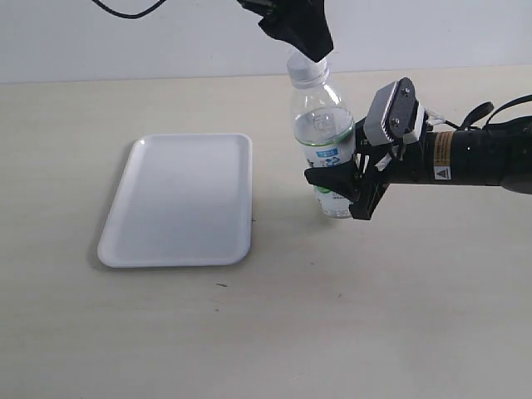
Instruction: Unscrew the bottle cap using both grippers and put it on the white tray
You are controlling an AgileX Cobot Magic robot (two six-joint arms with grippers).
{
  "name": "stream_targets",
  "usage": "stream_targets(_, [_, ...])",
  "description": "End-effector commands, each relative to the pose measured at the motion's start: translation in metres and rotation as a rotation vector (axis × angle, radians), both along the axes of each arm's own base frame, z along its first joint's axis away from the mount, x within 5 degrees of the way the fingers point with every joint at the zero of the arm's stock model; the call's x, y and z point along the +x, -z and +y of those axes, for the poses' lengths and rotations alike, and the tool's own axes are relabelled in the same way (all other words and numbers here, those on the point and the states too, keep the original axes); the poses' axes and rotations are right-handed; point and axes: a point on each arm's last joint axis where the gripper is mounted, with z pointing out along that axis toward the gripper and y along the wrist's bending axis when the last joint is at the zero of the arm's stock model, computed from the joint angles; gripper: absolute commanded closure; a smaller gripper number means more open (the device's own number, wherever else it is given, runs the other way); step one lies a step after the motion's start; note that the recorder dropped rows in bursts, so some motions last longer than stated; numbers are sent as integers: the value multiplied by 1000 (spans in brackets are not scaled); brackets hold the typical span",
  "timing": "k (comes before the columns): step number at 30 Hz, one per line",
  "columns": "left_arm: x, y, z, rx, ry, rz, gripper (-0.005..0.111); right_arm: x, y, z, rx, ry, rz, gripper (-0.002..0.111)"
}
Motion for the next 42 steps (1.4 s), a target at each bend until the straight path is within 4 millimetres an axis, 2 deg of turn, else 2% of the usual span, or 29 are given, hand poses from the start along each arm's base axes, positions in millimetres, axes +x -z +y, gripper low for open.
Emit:
stream_targets(1, [-3, 3, -1, -18, 26, 16, 22, 0, -6, 2, 38, -8, -23, 108])
stream_targets(4, [-4, 22, 0, 28, 29, 63, 22, 0, -7, 2, 41, -10, -25, 108])
stream_targets(6, [-4, 26, 0, 38, 37, 69, 23, 0, -8, 3, 49, -14, -28, 108])
stream_targets(13, [-4, 26, 0, 40, 48, 61, 35, 0, -8, 3, 49, -14, -28, 108])
stream_targets(26, [2, 40, -4, 50, 46, 77, 35, 0, -8, 3, 51, -17, -27, 108])
stream_targets(42, [6, 36, -6, 13, 30, 19, 35, 0, -8, 3, 55, -20, -31, 108])
